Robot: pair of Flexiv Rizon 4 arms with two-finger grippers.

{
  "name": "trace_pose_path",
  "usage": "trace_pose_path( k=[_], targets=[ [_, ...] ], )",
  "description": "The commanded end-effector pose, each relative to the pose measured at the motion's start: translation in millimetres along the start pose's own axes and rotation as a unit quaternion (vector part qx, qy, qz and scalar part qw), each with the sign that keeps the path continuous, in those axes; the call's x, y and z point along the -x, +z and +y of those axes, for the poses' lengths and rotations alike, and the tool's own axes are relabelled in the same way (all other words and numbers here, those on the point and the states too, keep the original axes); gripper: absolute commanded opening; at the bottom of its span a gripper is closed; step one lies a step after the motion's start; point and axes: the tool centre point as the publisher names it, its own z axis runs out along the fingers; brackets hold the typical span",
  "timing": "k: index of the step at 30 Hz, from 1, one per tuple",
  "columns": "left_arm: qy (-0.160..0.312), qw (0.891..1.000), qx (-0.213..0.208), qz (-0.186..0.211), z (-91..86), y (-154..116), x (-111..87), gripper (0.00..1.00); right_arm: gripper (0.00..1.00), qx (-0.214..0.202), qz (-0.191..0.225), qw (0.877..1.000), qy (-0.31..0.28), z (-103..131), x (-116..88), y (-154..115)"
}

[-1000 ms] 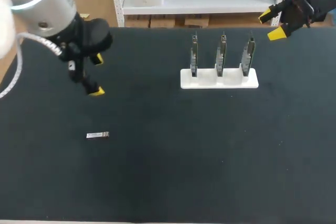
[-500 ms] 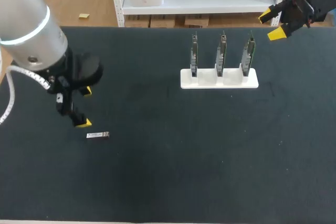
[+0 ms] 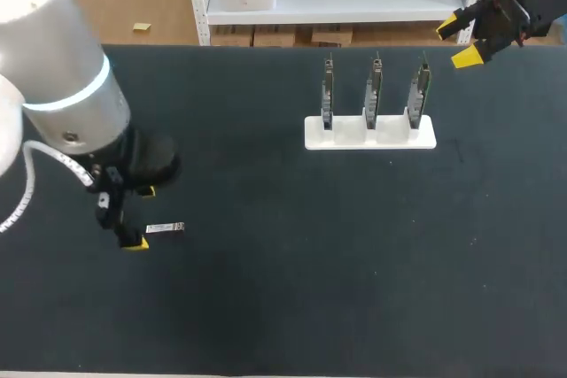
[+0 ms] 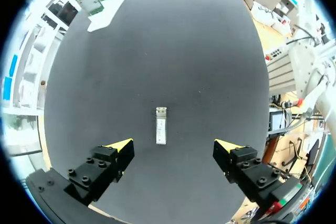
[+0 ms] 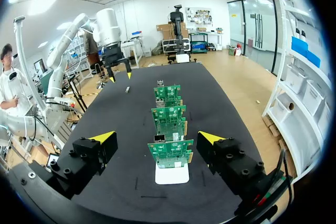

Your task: Pick up the optical module with the left hand, and insert it into the network port with the right hand.

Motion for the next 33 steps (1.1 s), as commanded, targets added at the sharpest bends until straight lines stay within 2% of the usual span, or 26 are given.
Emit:
trace_pose_path(
  k=[1, 8, 16, 33],
  targets=[
    [0.0, 1.0, -0.003, 0.011, -5.2, 12.7, 9.6, 1.0, 1.0, 0.0, 0.0, 1.0, 0.0, 0.0, 0.2, 0.3],
    [-0.001, 1.0, 0.004, 0.015, -8.2, 23.8, 8.6, 1.0, 1.0, 0.0, 0.0, 1.0, 0.0, 0.0, 0.2, 0.3],
    [-0.001, 1.0, 0.012, 0.024, -0.8, 30.9, 3.0, 1.0, 1.0, 0.0, 0.0, 1.0, 0.0, 0.0, 0.2, 0.3],
    [-0.004, 1.0, -0.011, 0.026, 11.3, 50.4, -5.4, 1.0, 1.0, 0.0, 0.0, 1.0, 0.0, 0.0, 0.2, 0.3]
  ],
)
